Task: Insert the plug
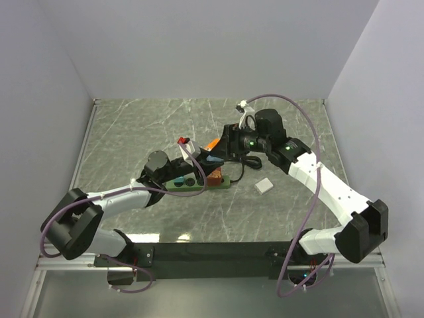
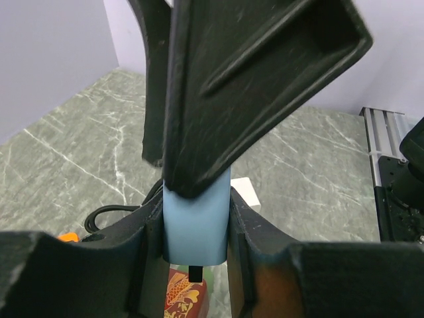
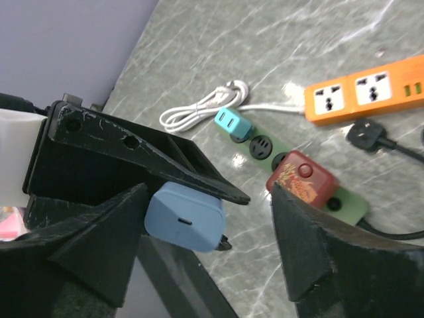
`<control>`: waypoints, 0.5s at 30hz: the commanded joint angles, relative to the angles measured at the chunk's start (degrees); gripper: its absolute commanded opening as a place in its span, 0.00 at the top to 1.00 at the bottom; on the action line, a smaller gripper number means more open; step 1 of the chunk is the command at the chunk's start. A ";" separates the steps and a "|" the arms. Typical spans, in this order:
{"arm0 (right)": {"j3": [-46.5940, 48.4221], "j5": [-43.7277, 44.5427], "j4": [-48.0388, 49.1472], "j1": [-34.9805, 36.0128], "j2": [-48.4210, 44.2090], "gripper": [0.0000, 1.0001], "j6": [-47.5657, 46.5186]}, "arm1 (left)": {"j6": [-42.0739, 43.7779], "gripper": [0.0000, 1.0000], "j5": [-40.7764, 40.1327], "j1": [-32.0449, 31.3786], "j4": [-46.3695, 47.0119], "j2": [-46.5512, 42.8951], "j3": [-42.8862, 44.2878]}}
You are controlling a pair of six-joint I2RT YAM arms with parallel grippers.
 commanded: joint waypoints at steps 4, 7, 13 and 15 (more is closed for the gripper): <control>2.21 -3.89 0.16 1.76 1.88 0.35 -0.43 | 1.67 1.00 -1.87 -0.66 3.04 0.69 0.74; 1.95 -4.16 0.15 2.20 2.40 0.70 -0.70 | 1.49 1.00 -2.66 -0.66 3.57 1.12 0.56; 2.21 -2.84 0.32 2.29 2.93 1.00 -1.84 | 0.00 0.99 -5.72 -0.66 2.95 1.91 1.09; 2.74 -3.72 0.77 2.11 3.63 1.00 -1.84 | -0.09 0.98 -6.26 -0.66 2.78 2.09 1.18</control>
